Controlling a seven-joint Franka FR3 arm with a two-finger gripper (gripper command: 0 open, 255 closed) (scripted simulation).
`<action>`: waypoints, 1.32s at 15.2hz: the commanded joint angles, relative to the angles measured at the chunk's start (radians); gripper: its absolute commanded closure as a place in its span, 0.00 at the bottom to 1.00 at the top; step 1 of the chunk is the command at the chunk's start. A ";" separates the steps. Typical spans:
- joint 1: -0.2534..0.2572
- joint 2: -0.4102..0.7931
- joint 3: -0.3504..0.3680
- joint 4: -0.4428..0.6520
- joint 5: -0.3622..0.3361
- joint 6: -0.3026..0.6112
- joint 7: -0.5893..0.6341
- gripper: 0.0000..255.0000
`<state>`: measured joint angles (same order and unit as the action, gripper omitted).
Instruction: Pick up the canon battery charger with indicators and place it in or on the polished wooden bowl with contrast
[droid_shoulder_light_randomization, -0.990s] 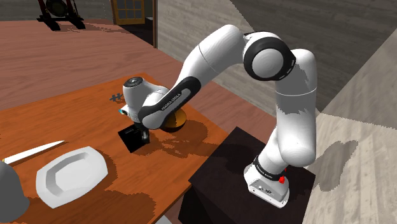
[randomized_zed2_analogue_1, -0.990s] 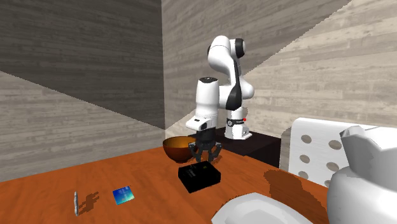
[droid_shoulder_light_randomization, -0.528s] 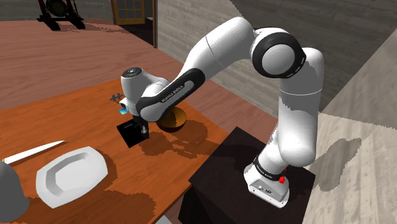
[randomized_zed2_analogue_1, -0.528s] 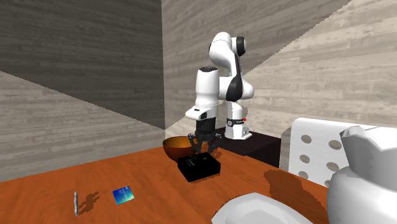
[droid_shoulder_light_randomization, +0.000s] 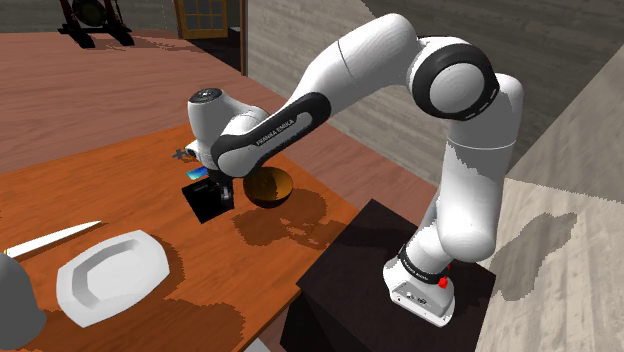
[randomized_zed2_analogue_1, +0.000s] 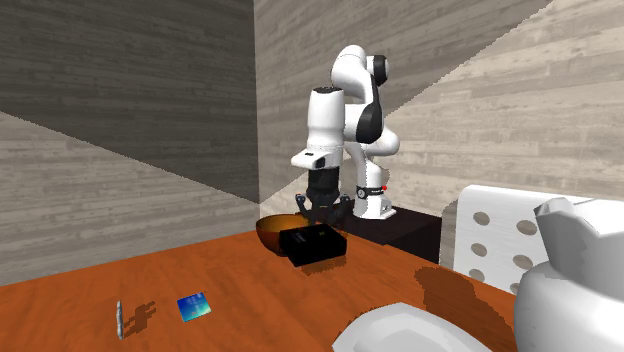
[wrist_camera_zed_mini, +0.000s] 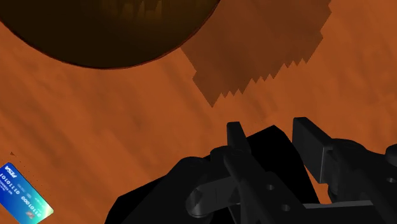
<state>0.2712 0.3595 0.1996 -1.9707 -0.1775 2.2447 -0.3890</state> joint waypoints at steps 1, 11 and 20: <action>-0.001 -0.018 0.003 0.006 0.006 -0.023 -0.005 1.00; -0.007 -0.092 0.013 0.047 0.033 -0.135 -0.028 1.00; -0.098 -0.269 -0.035 -0.164 0.067 -0.085 -0.175 1.00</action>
<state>0.1846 0.1131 0.1724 -2.1047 -0.1140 2.1487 -0.5430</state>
